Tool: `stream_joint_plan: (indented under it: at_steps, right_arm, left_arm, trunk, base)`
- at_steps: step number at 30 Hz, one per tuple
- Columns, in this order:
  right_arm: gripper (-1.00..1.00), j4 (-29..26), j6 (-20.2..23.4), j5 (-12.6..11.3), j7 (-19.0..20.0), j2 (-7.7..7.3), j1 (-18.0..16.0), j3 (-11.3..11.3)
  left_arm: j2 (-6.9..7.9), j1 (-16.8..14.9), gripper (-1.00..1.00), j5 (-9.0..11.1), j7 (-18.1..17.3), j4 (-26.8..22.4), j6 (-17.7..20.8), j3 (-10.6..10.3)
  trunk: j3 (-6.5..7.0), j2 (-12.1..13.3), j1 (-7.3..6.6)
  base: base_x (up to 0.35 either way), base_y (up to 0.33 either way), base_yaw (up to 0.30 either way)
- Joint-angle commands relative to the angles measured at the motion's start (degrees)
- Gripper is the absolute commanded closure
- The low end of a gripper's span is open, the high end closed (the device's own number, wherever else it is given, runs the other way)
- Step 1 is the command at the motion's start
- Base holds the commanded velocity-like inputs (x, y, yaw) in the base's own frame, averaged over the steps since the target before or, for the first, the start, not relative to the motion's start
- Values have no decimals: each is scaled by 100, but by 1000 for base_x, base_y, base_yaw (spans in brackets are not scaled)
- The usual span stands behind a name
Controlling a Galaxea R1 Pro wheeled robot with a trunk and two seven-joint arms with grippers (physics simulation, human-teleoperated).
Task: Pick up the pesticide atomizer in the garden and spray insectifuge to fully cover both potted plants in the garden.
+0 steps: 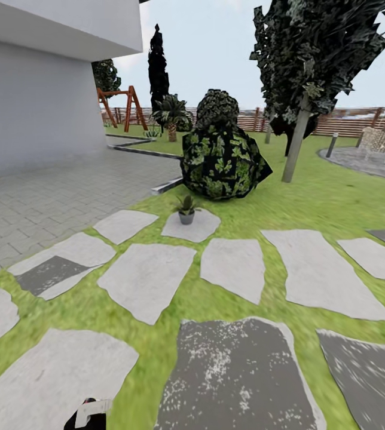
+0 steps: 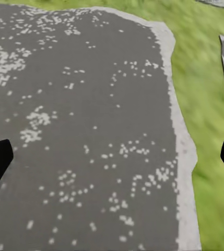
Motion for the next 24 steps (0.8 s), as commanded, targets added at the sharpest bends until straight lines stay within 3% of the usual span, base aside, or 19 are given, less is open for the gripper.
stream_joint_plan:
  at_steps: [1,24]
  right_arm:
    - [-100,1,-15,3,-15,0,-2,1]
    - [-100,1,-18,3,-15,-5,-2,1]
  left_arm:
    - [-1,-4,100,1,7,6,-19,0]
    - [-1,-3,100,1,14,6,-15,0]
  trunk:
    - [-5,-2,2]
    - [-5,-2,2]
  base:
    - [276,224,0]
    - [276,230,0]
